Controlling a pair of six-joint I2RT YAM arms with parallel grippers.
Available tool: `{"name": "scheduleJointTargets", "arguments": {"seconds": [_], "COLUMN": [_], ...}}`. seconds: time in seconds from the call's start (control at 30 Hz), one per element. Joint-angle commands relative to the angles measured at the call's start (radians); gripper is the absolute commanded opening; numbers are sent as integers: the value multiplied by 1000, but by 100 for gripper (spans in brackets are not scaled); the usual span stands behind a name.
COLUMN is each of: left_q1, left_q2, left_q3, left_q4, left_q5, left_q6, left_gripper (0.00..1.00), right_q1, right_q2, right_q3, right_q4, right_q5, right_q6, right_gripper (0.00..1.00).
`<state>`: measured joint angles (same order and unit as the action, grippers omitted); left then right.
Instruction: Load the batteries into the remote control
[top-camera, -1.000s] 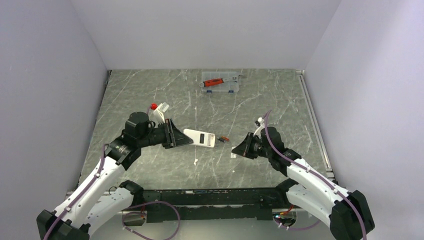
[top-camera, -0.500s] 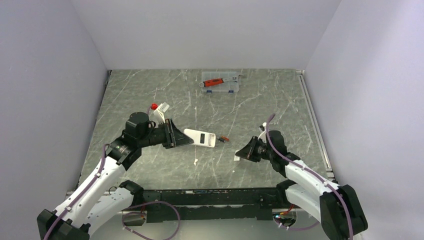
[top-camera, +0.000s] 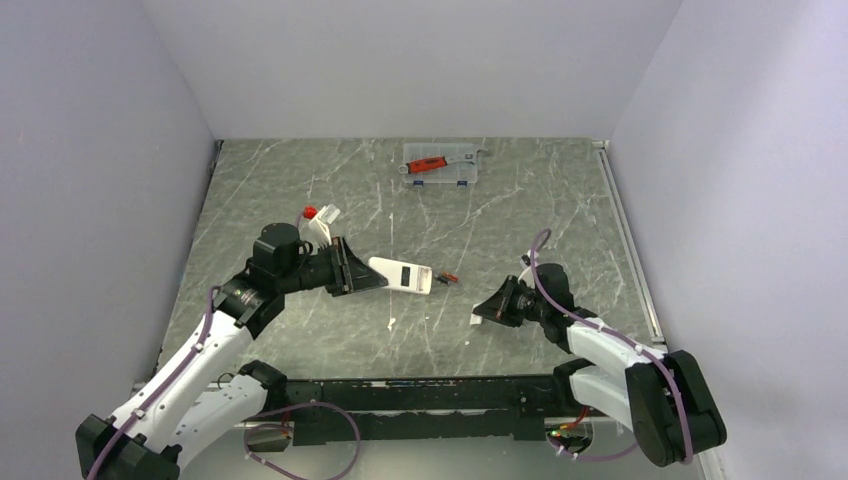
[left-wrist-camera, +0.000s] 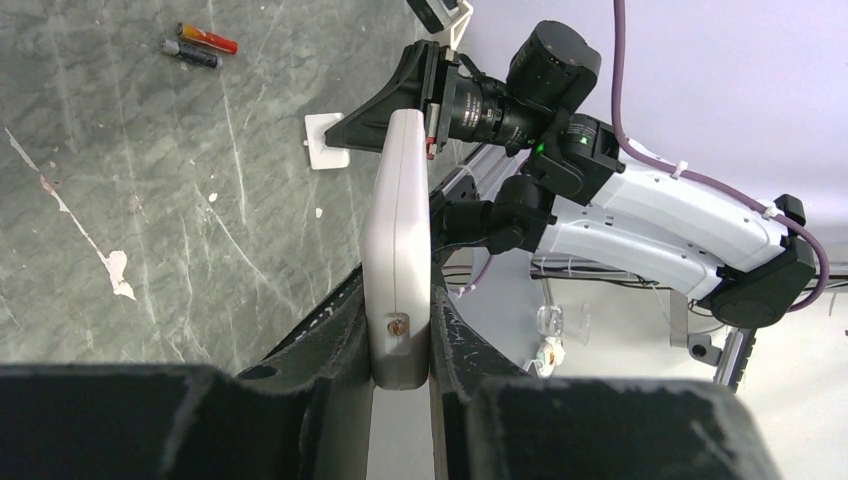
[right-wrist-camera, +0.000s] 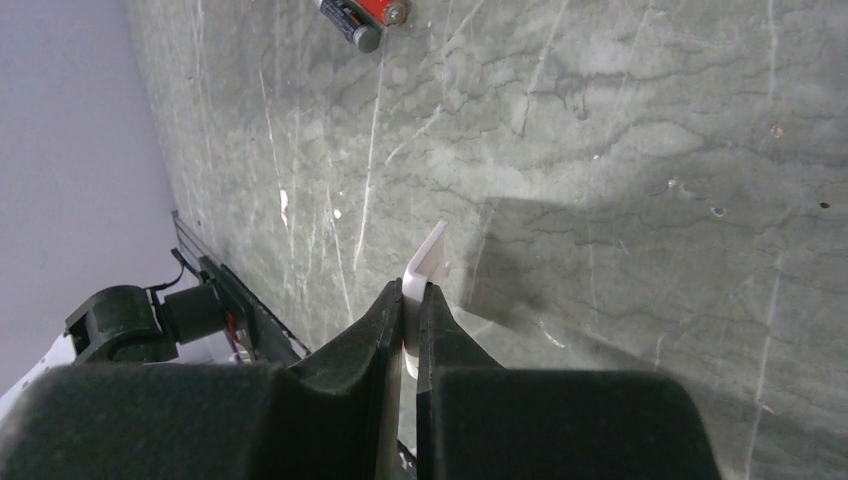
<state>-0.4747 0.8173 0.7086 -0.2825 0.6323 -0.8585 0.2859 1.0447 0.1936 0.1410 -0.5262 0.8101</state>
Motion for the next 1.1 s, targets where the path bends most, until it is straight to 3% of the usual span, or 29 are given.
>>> {"name": "scheduleJointTargets", "arguments": {"seconds": [0.0, 0.4, 0.73, 1.07], "left_q1": [2, 2, 2, 3], "left_q2": [3, -6, -5, -2], "left_q3": [11, 14, 26, 11], "left_q4": [59, 43, 24, 27], "left_q5": [26, 21, 15, 13], "left_q6": [1, 6, 19, 23], "left_gripper": [0, 0, 0, 0], "right_q1": [-17, -34, -36, -36], "right_q2": [16, 44, 18, -87], "right_q3": [-8, -21, -2, 61], "right_q4": [66, 56, -17, -235], "right_q5": [-18, -17, 17, 133], "right_q6": [-34, -55, -76, -116], "right_gripper": [5, 14, 34, 49]}}
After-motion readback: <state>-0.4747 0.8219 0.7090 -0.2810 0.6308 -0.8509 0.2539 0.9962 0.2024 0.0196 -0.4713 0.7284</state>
